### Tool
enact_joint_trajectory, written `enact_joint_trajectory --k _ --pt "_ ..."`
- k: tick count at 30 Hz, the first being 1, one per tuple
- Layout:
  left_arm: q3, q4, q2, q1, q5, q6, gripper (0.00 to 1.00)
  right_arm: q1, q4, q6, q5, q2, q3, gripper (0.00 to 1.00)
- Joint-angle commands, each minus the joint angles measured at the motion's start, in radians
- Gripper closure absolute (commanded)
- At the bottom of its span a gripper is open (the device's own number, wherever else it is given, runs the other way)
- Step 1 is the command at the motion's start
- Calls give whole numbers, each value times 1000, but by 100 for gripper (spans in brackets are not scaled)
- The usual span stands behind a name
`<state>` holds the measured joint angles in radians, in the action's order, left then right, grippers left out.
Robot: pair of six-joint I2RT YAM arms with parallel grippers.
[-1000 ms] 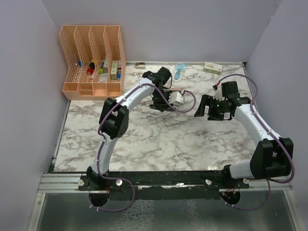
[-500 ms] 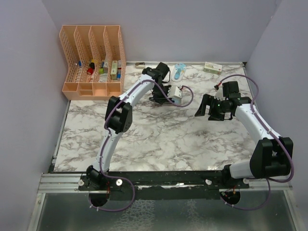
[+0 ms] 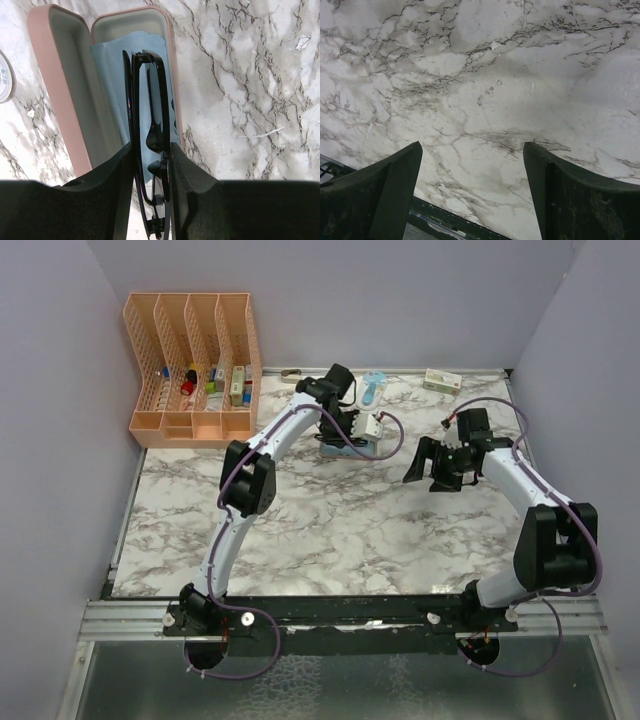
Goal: Organize the sunglasses
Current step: Place the sunglasses in the sunglasses case.
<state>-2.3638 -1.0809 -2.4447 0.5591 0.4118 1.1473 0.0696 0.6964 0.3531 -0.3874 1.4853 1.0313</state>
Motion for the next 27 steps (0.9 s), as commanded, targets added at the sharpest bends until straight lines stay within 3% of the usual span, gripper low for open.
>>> enact_joint_trajectory --k 1,27 --pt "-53 15 -25 6 35 -13 100 -8 -45 15 -41 53 59 18" --pt "-84 29 -100 45 3 -64 100 -19 -80 35 -105 171 104 20"
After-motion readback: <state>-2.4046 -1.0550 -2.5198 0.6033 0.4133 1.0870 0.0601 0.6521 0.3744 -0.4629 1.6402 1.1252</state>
